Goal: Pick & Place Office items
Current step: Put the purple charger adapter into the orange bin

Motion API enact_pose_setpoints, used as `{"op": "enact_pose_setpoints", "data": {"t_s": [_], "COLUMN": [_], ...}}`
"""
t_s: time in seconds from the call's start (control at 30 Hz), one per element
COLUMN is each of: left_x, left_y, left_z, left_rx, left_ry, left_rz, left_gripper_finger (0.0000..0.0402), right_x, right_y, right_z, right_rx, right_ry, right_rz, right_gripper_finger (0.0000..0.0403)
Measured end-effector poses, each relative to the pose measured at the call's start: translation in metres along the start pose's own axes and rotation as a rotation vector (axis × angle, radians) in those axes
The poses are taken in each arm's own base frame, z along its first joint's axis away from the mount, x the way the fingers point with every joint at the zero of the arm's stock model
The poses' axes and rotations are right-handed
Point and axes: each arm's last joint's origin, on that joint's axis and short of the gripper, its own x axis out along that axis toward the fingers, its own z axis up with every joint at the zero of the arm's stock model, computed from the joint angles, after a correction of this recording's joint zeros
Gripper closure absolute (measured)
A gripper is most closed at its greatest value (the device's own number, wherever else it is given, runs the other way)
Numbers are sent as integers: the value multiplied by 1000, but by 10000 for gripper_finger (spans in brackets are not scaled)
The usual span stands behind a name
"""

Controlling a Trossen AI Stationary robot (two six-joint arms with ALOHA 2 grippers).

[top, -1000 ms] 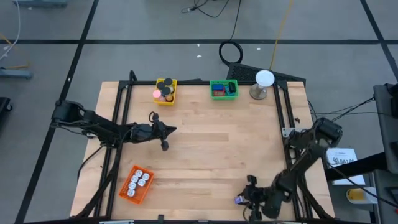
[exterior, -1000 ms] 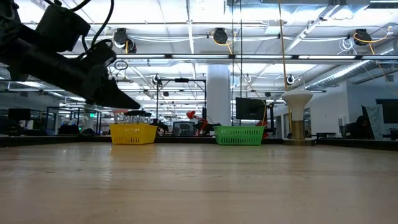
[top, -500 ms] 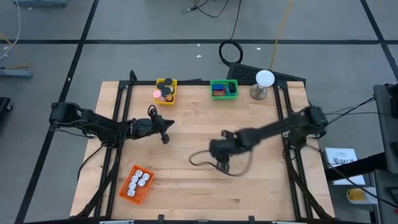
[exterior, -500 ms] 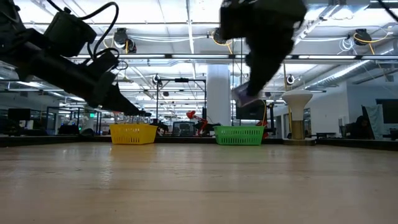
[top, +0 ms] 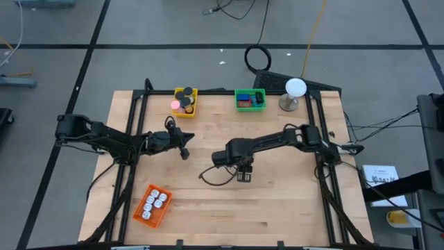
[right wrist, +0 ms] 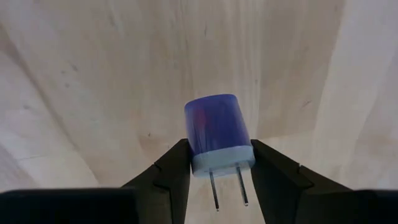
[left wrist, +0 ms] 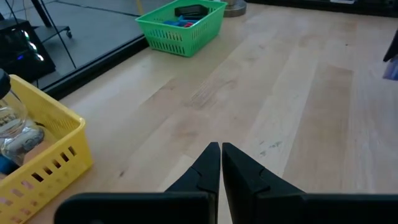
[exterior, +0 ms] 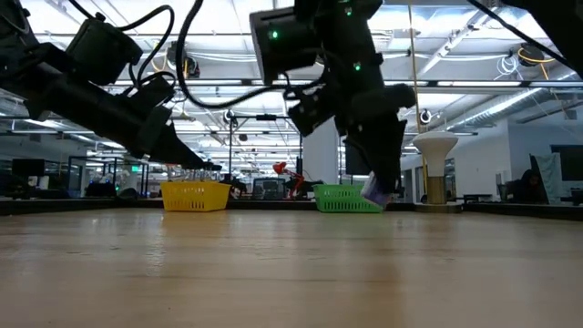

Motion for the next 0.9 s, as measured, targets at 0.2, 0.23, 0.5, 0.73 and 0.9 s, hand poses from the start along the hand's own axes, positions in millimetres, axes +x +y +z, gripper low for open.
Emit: {"op": "enact_pose_setpoints", "data": {"t_s": [0.2, 0.23, 0.5, 0.73, 0.9], "left_x": [0, 0, 0, 0, 0], "left_y": [0, 0, 0, 0, -1], "left_z": [0, 0, 0, 0, 0], "left_rx": [-1, -3, -20, -20, -21], "left_ry": [0, 0, 0, 0, 5], "left_rz": [0, 0, 0, 0, -31], "left_gripper_finger": [380, 380, 380, 380, 380], "right_x": [8, 8, 10, 12, 12], "right_y": [1, 1, 4, 4, 6], "right_z": [2, 2, 7, 10, 13], "right_rx": [0, 1, -8, -8, -7], "right_ry": [38, 32, -12, -39, -79], "right_rz": [-8, -7, 51, 63, 67], "right_gripper_finger": [273, 270, 245, 279, 220]}}
